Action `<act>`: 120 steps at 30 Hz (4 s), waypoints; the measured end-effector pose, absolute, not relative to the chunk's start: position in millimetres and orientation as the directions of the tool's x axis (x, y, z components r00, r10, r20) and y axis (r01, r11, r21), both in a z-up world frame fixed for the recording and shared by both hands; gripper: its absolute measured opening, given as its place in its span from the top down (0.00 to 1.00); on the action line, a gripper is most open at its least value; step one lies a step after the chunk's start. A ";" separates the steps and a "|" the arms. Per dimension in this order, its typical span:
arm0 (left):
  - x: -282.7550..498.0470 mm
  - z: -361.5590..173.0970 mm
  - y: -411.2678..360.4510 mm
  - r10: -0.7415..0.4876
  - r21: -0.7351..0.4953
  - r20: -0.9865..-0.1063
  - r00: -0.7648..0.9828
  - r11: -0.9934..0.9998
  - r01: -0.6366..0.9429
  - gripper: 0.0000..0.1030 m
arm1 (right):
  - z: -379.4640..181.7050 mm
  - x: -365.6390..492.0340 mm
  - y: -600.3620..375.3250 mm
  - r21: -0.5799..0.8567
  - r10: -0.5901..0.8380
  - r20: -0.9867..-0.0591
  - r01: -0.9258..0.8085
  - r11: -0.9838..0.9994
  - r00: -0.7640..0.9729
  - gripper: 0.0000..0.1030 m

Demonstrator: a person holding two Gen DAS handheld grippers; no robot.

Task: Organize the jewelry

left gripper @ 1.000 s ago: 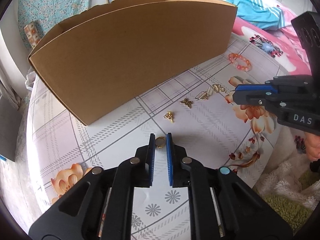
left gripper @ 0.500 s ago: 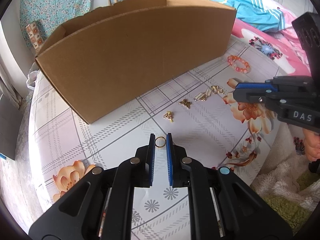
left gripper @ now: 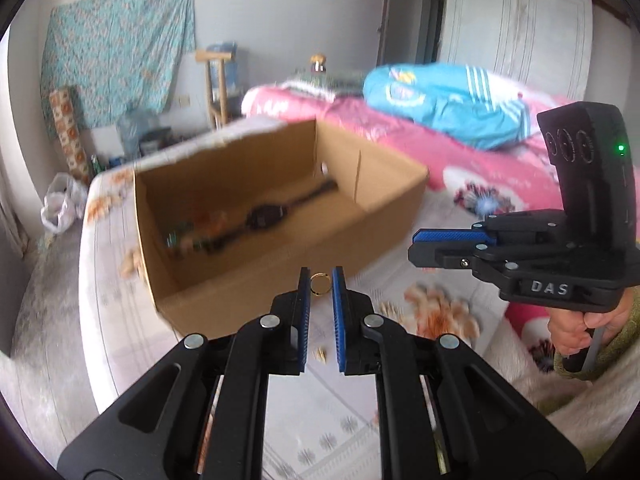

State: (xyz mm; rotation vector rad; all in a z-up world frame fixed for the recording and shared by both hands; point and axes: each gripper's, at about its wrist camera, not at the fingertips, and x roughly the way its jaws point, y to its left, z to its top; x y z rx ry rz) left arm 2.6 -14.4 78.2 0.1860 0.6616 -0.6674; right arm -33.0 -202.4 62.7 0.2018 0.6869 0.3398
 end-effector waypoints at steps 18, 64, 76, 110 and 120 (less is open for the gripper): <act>144.4 49.6 -21.1 -0.249 0.076 -0.821 0.514 0.844 0.531 0.90 | 25.3 164.7 -186.1 0.563 0.589 -0.734 -0.182 0.806 0.338 0.89; -7.0 -11.3 -15.4 -0.436 -0.111 -0.760 0.482 0.818 0.565 0.51 | -12.9 -3.6 -206.0 0.489 0.480 -0.752 -0.107 0.866 0.451 0.65; 10.8 -36.0 -38.6 -0.350 -0.020 -0.805 0.480 0.823 0.568 0.78 | -33.9 -16.0 -205.2 0.452 0.414 -0.781 -0.033 0.891 0.467 0.69; 14.4 -35.2 -4.7 -0.321 -0.063 -0.808 0.494 0.881 0.469 0.97 | -26.7 -18.3 -198.9 0.198 0.198 -0.823 -0.058 0.979 0.533 0.74; 14.1 -34.3 4.7 -0.335 -0.078 -0.802 0.495 0.880 0.469 0.97 | -35.6 0.3 -179.2 0.094 0.120 -0.842 -0.075 0.993 0.526 0.81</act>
